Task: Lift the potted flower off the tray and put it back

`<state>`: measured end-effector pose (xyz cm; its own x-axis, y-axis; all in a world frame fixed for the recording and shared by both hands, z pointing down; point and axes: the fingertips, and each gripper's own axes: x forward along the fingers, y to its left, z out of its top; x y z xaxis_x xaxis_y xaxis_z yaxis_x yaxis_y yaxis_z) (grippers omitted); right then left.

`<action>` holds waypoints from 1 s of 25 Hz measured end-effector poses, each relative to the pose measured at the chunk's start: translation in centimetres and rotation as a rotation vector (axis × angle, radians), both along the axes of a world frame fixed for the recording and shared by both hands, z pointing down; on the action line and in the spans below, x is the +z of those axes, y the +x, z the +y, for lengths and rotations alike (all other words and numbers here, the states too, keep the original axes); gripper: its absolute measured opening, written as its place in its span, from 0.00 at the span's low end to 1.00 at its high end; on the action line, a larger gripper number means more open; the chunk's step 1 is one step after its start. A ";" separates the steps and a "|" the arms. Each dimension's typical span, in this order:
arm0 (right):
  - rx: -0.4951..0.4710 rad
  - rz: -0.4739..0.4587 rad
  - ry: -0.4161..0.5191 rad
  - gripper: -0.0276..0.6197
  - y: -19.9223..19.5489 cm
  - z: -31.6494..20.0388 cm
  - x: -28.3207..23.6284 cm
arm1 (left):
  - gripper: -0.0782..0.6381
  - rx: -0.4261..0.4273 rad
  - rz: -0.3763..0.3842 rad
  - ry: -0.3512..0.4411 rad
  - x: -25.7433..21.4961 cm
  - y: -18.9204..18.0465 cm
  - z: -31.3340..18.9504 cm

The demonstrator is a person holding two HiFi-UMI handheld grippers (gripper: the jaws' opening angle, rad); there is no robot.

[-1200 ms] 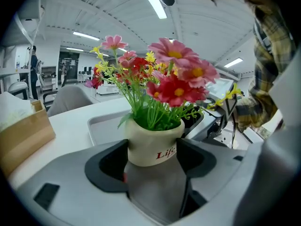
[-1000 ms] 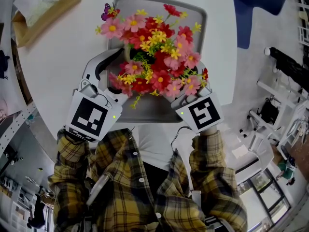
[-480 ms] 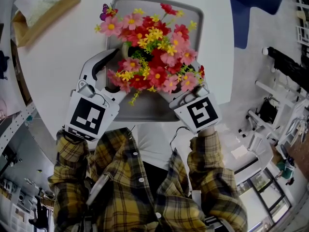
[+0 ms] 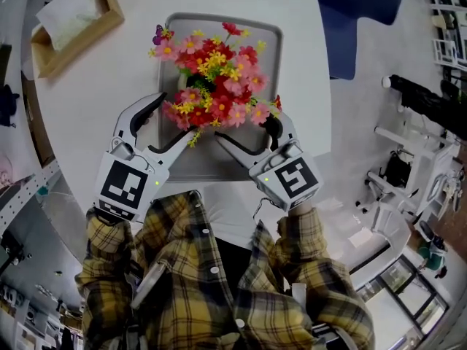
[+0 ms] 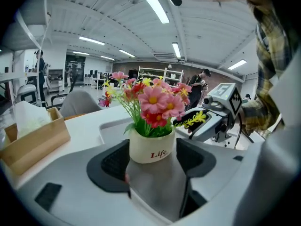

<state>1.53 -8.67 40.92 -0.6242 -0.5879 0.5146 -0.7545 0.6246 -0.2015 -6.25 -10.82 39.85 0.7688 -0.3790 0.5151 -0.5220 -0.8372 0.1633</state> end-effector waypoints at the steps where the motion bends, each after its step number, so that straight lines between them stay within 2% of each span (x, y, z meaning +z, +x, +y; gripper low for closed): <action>1: -0.002 -0.008 -0.004 0.63 -0.1 0.3 -0.6 | 0.56 -0.001 0.003 0.004 -0.6 0.0 0.2; 5: -0.014 -0.040 -0.004 0.62 -0.5 1.3 -3.7 | 0.55 -0.019 0.029 0.004 -3.6 -0.1 1.1; 9: -0.003 -0.086 0.042 0.46 -1.0 2.1 -7.4 | 0.51 -0.077 0.063 0.017 -6.9 -0.5 1.7; 17: 0.001 -0.161 0.184 0.28 -2.8 2.4 -15.4 | 0.39 -0.115 0.155 0.097 -14.2 -0.1 3.1; 19: 0.008 -0.171 0.231 0.25 -2.9 2.1 -17.0 | 0.33 -0.121 0.179 0.122 -15.7 0.1 3.4; 22: 0.023 -0.205 0.289 0.16 -3.2 1.7 -19.5 | 0.29 -0.129 0.212 0.151 -17.7 0.3 3.9; 25: 0.029 -0.231 0.318 0.09 -3.3 1.6 -21.3 | 0.25 -0.142 0.234 0.171 -19.3 0.5 4.3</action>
